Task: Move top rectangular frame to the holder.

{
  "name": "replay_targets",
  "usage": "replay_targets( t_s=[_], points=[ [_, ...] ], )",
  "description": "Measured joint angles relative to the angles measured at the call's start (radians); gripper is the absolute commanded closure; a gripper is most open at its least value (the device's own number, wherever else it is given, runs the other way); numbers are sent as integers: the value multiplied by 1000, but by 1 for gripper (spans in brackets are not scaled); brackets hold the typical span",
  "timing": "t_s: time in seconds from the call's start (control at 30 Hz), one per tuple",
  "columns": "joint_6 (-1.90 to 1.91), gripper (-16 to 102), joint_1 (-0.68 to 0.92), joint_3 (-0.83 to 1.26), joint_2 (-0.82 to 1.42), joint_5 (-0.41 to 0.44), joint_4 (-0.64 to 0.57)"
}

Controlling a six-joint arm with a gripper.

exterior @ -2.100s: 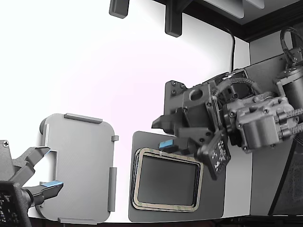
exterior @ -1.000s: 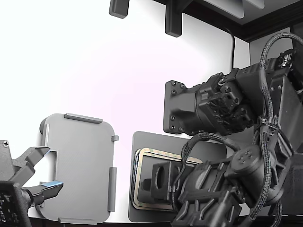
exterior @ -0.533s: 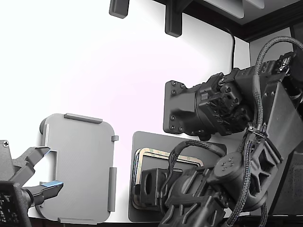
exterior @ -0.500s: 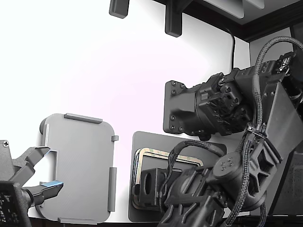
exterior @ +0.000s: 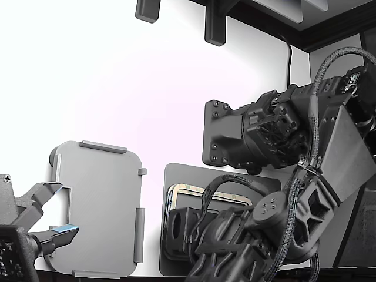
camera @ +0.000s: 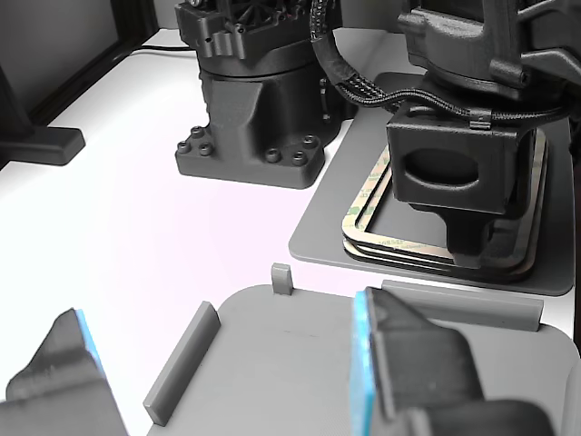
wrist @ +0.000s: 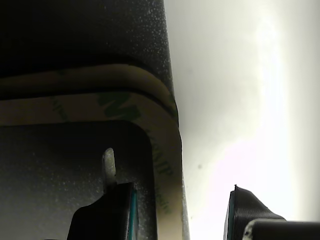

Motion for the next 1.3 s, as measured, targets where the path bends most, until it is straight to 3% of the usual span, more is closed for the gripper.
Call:
replay_targets(
  t_s=[0.47, 1.3],
  points=[
    [25, 30, 0, -17, -15, 6, 29],
    [-9, 37, 0, -12, -32, 14, 8]
  ],
)
